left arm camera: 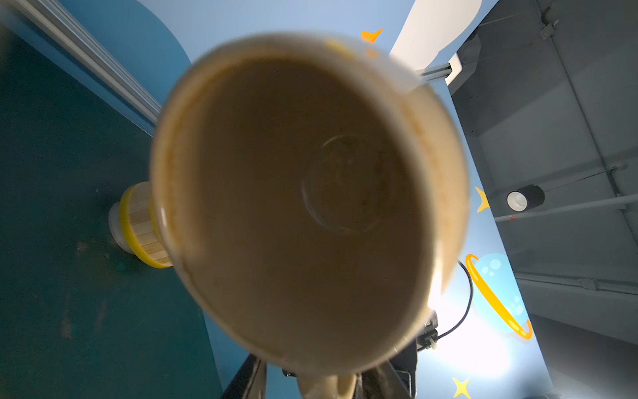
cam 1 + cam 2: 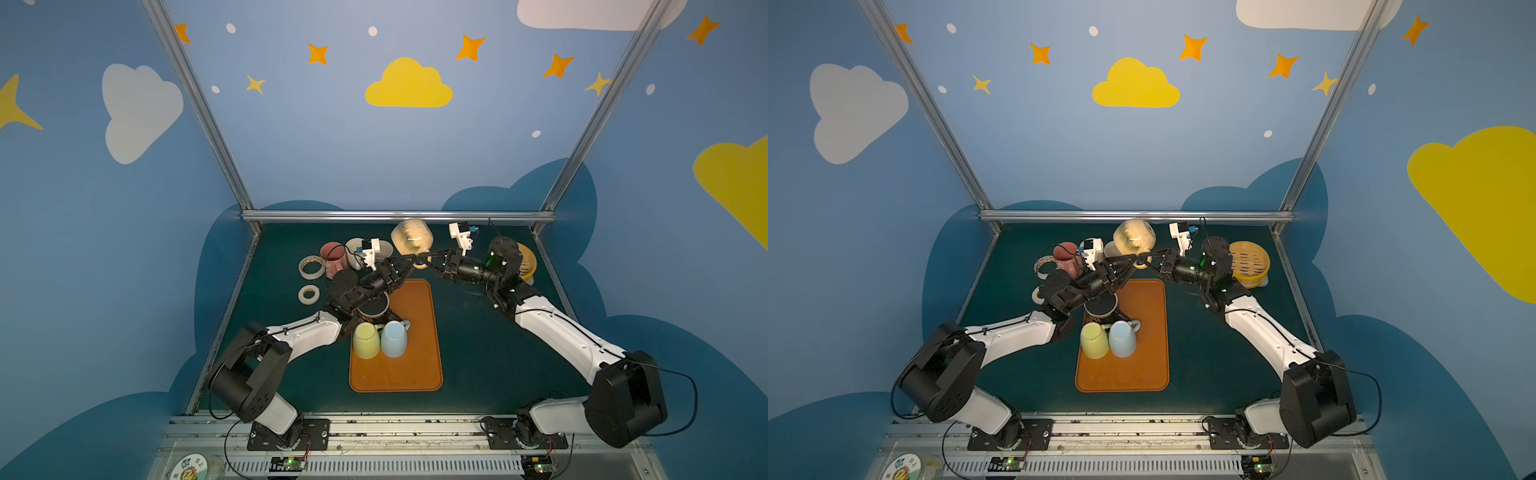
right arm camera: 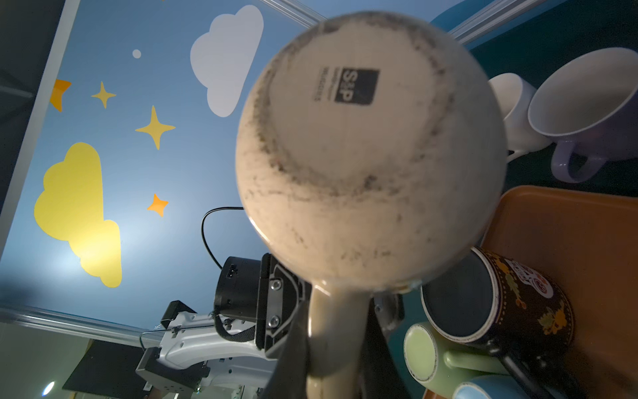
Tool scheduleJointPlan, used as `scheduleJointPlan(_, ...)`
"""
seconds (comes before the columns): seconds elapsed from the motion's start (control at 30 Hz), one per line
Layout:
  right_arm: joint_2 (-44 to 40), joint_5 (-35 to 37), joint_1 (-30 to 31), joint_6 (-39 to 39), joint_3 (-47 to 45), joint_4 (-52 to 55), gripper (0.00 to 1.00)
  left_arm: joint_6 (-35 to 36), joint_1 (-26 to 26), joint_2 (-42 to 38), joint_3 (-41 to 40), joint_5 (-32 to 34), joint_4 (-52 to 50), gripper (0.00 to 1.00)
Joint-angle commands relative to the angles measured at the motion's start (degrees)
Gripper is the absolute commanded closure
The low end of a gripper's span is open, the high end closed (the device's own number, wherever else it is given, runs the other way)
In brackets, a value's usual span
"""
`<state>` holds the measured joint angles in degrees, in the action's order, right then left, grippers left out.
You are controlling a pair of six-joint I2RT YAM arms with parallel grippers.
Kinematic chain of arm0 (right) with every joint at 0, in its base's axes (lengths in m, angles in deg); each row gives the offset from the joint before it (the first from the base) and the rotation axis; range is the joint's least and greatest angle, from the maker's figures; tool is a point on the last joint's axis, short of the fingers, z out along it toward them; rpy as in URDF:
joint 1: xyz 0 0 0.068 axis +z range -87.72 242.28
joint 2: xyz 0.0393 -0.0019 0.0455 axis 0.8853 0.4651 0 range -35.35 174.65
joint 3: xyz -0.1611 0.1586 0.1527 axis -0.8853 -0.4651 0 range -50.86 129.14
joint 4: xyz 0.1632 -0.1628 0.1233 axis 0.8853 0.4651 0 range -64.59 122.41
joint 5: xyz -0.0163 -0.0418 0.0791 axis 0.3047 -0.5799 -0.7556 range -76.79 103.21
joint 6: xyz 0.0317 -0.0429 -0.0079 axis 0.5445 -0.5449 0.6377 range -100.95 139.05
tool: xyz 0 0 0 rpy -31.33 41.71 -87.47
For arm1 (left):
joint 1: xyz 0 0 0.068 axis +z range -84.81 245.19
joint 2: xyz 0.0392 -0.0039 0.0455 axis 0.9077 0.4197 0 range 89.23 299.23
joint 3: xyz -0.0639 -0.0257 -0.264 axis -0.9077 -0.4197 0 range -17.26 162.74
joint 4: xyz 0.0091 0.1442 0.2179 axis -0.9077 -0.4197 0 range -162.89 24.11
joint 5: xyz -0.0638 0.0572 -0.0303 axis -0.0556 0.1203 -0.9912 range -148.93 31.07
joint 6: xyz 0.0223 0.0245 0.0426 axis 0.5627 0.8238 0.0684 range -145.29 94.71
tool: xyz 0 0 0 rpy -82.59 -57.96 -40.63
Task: Turn the mug right side up
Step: Place the mug at the top-center of the table.
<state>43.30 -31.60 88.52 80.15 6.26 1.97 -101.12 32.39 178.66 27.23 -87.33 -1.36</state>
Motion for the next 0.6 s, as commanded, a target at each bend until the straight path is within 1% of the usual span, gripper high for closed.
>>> scheduleJointPlan(0.0, -0.86, -1.42, 0.05, -0.08, 3.26, -9.59, 1.00, -1.33, -0.45, 0.83, 1.29, -0.27, 4.45, 0.57)
scheduleJointPlan(0.07, -0.70, -1.63, 0.17, 0.37, 2.99, -10.08, 1.00, -1.51, -0.58, 1.26, 1.37, -0.06, 5.11, 0.57)
scheduleJointPlan(0.33, -0.76, -1.82, 0.73, 0.95, 1.24, -10.84, 1.00, -1.70, -0.87, 1.76, 2.26, 0.39, 5.69, 0.65)
scheduleJointPlan(0.57, -0.51, -1.77, 1.73, 0.77, -0.26, -11.06, 1.00, -1.78, -1.03, 1.98, 3.21, 0.10, 5.91, 0.70)
